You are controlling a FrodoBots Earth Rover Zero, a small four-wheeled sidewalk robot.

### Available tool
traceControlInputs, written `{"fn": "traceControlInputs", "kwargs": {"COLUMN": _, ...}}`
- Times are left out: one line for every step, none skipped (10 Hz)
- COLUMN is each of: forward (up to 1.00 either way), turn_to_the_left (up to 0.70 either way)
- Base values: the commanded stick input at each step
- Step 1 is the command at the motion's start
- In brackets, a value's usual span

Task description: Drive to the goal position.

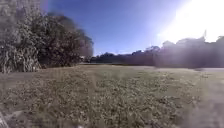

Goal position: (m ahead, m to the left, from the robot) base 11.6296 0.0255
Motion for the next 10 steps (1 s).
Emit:
{"fn": "traceControlInputs", "kwargs": {"forward": 1.00, "turn_to_the_left": 0.02}}
{"fn": "traceControlInputs", "kwargs": {"forward": 1.00, "turn_to_the_left": 0.02}}
{"fn": "traceControlInputs", "kwargs": {"forward": 1.00, "turn_to_the_left": 0.03}}
{"fn": "traceControlInputs", "kwargs": {"forward": 1.00, "turn_to_the_left": 0.01}}
{"fn": "traceControlInputs", "kwargs": {"forward": 1.00, "turn_to_the_left": 0.00}}
{"fn": "traceControlInputs", "kwargs": {"forward": 1.00, "turn_to_the_left": 0.00}}
{"fn": "traceControlInputs", "kwargs": {"forward": 1.00, "turn_to_the_left": 0.00}}
{"fn": "traceControlInputs", "kwargs": {"forward": 0.99, "turn_to_the_left": 0.00}}
{"fn": "traceControlInputs", "kwargs": {"forward": 0.98, "turn_to_the_left": 0.00}}
{"fn": "traceControlInputs", "kwargs": {"forward": 0.97, "turn_to_the_left": 0.00}}
